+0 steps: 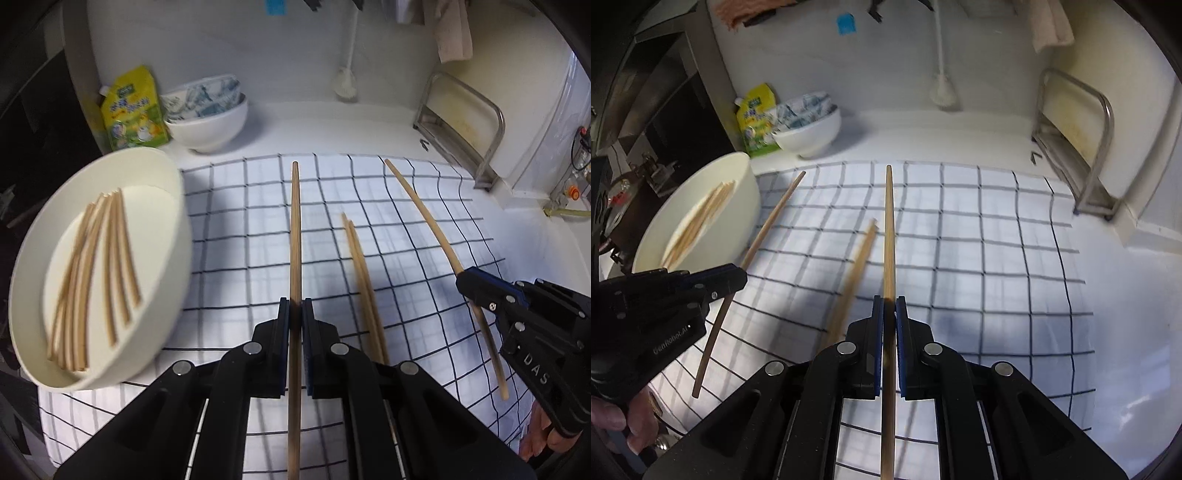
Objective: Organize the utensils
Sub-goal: 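Carry the chopsticks into the white dish and open the right tool while the left tool releases its own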
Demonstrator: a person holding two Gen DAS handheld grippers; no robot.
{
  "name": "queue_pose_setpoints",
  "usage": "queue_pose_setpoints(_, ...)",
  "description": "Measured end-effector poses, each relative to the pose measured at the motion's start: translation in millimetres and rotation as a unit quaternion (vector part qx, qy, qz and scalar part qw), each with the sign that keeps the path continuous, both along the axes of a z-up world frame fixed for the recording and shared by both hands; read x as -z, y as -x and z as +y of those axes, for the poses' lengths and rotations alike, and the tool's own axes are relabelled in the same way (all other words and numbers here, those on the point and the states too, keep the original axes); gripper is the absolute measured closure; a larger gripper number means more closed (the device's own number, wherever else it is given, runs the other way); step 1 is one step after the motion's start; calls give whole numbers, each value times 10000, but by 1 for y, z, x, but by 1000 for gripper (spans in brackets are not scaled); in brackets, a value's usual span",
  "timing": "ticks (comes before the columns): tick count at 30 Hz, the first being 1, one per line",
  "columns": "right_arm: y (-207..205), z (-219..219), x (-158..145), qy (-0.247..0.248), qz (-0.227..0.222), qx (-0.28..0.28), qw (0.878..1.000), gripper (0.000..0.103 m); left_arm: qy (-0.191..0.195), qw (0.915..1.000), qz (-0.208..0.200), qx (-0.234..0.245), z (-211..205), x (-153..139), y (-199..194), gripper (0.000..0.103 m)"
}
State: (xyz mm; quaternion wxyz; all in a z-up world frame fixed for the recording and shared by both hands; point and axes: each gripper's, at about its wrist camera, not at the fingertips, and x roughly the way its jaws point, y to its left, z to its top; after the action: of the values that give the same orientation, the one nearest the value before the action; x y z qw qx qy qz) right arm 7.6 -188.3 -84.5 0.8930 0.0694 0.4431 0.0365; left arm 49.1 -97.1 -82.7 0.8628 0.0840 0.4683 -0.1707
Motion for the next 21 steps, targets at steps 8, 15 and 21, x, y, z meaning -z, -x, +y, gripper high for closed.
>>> queue_pose_setpoints(8, -45, 84, -44, -111, -357, -632, 9973, 96, 69, 9974, -364, -613, 84, -45, -22, 95)
queue_pose_setpoints(15, -99, 168, -60, -290, -469, -1163, 9917, 96, -51, 9896, -775, -1209, 167, -72, -61, 95)
queue_pose_setpoints(21, -139, 225, -41, -368, -141, -1324, 9904, 96, -152, 9893, -638, -1303, 203, -57, -96, 95)
